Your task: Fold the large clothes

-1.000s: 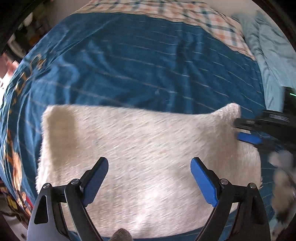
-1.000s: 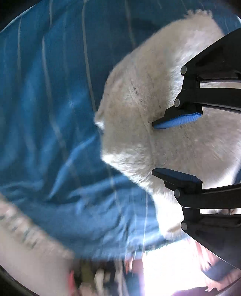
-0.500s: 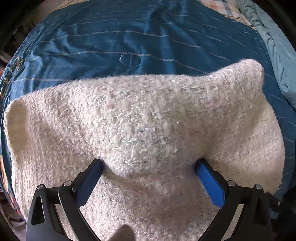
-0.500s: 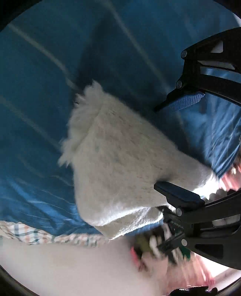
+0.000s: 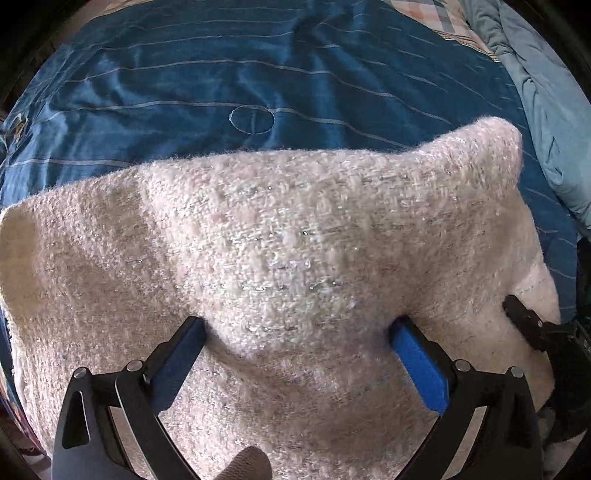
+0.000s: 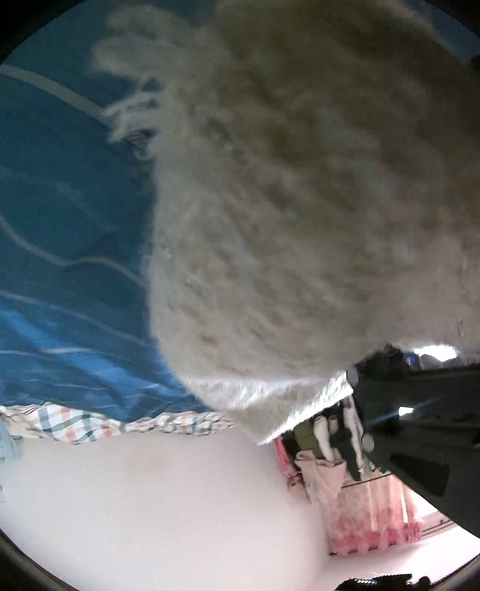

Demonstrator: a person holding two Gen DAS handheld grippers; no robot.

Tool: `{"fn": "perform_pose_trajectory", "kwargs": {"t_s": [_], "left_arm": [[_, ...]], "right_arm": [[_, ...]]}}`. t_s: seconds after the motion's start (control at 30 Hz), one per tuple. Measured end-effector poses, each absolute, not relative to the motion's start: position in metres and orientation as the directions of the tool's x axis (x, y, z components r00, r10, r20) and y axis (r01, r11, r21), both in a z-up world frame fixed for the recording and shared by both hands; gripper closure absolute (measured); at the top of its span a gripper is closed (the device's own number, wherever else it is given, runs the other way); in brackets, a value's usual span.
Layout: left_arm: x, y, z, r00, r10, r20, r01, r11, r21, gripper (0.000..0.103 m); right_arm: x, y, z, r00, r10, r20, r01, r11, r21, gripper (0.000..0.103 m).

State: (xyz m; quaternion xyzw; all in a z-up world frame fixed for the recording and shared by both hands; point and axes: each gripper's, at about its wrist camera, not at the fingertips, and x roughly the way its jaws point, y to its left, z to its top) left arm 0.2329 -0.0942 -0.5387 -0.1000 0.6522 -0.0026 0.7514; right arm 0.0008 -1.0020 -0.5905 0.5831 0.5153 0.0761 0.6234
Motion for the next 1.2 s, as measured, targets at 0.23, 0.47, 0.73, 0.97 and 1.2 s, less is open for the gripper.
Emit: {"fn": "perform_pose_trajectory", "kwargs": {"t_s": [0.23, 0.47, 0.73, 0.97, 1.2], "left_arm": [[0.234, -0.081, -0.537, 0.178, -0.187, -0.966, -0.166, 0.962, -0.217, 0.0], [0.225, -0.04, -0.519, 0.192, -0.239, -0.952, -0.246, 0.927, -0.283, 0.0], [0.194, 0.013, -0.488, 0.229, -0.179, -0.957, -0.286, 0.927, -0.242, 0.0], [0.132, 0.103, -0.469, 0.255, -0.124, -0.959, -0.438, 0.87, -0.229, 0.0], [0.023, 0.207, -0.457, 0.216, -0.014, -0.976, -0.666, 0.729, -0.158, 0.0]], "right_arm": [[0.021, -0.956, -0.521, 0.447, 0.671, -0.592, 0.361, 0.47, 0.806, 0.077], [0.038, -0.897, -0.461, 0.427, 0.635, -0.643, 0.198, 0.628, 0.752, 0.077], [0.037, -0.811, -0.404, 0.421, 0.576, -0.701, 0.035, 0.762, 0.647, 0.077], [0.025, -0.725, -0.375, 0.407, 0.532, -0.743, -0.132, 0.839, 0.528, 0.077], [-0.025, -0.601, -0.401, 0.368, 0.443, -0.817, -0.375, 0.875, 0.306, 0.078]]}}
